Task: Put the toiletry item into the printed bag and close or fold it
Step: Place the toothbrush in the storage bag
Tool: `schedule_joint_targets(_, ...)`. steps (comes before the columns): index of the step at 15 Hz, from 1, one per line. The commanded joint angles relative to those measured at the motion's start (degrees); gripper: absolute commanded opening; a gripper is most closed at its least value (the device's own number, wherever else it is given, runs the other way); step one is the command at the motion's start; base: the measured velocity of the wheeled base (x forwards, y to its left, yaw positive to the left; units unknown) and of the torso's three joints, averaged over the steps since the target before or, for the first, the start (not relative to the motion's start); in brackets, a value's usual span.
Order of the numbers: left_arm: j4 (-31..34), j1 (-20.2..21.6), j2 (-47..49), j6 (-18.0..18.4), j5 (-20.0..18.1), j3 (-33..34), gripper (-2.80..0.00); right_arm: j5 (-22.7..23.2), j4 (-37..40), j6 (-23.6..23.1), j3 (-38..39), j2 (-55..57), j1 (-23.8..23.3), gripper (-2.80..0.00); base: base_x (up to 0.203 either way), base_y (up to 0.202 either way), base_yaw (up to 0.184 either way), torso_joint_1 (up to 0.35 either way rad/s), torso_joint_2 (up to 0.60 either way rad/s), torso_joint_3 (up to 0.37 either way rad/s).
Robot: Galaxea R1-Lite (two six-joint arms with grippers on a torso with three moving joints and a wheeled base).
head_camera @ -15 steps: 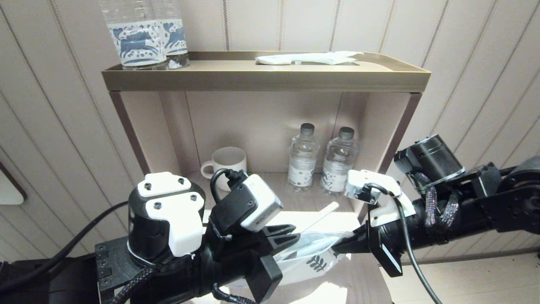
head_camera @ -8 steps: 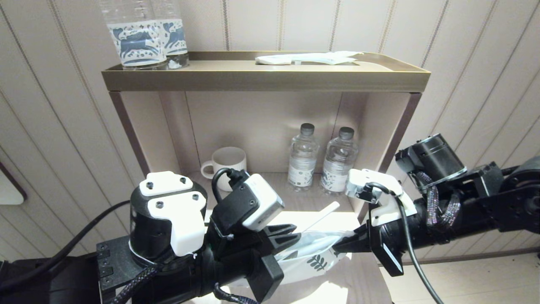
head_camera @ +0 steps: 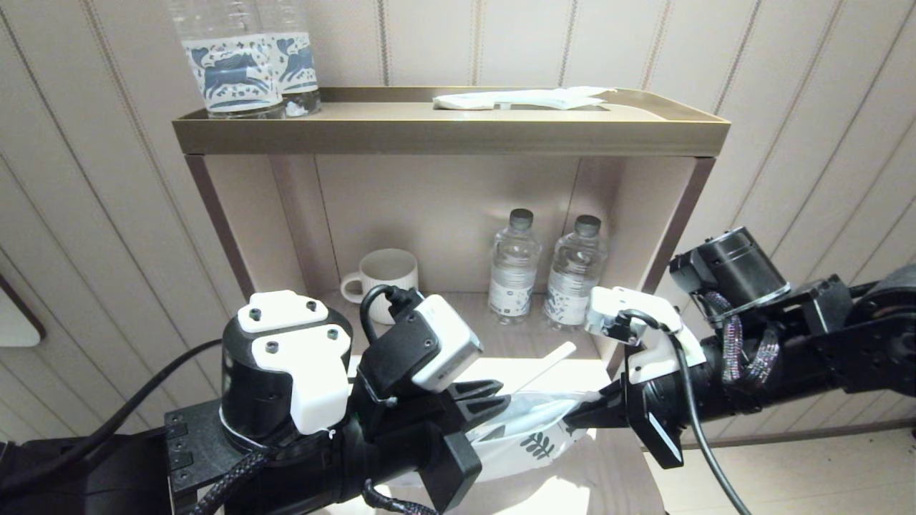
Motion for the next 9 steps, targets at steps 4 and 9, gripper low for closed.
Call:
schedule_joint_targets(4,-0.3,-0.3,-0.5,0.1,1.0,0.1,-2.8,0.2,0.1,-0.2,0.0,0.2,0.1,-2.8,0.0,0.0,0.0,0.0,0.0,0.0)
schedule_joint_targets(9,-0.8,-0.4,0.2,1.0,1.0,0.4,-2.8,0.1,0.1,-0.2,0.0,0.3,0.1,-2.8,0.0,0.0,0.0,0.0,0.0,0.0)
